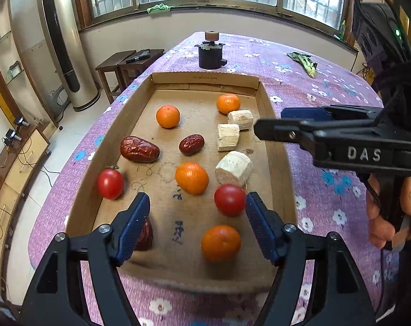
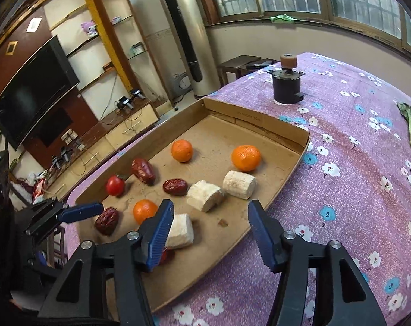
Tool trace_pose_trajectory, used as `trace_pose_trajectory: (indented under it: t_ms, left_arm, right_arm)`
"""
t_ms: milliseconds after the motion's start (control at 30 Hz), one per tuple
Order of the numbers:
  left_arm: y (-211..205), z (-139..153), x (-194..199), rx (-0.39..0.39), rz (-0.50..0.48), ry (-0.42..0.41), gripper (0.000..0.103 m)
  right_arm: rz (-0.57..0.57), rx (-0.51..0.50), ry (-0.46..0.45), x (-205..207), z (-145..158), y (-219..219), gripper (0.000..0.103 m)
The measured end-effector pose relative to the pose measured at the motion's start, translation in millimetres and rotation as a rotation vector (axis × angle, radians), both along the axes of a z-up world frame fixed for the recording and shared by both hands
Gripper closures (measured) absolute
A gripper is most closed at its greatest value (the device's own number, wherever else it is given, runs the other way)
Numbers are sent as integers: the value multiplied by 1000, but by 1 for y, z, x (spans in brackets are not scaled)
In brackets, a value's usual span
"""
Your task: Organize fruits
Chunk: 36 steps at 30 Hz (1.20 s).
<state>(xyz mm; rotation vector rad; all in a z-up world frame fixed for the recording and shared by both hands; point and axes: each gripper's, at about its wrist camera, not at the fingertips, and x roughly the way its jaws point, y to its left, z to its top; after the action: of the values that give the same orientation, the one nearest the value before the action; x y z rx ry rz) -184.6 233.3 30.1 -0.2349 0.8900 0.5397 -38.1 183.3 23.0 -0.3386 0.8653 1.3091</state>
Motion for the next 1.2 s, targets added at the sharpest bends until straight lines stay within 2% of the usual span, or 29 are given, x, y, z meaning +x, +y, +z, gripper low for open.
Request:
trace_pose_trajectory:
  t_ms: [100, 267, 400, 433, 500, 733, 1200]
  left_arm:
    - [-5, 3, -7, 7, 0, -12, 27]
    - [-13, 6, -14, 35, -8, -4, 27]
    - [-20, 10, -20, 57, -9, -5, 26]
    - [-22, 11, -22, 67, -8, -5, 22]
    - [-26, 13, -26, 84, -1, -7, 18]
    - [-33, 18, -36, 101, -1, -15, 18]
    - [-38, 24, -54, 92, 15, -42, 18]
  right_arm:
    - [51, -22, -27, -8, 0, -7, 36]
    - [112, -18, -52, -22, 0, -22, 31]
    - [171, 1, -99, -35, 6, -36, 17]
    - [188, 8, -113, -40, 8, -39, 15]
    - [218, 20, -136, -47, 10, -44, 14]
    - [266, 20, -187, -68, 8, -60, 11]
    - [304, 53, -214, -86, 12, -80, 7]
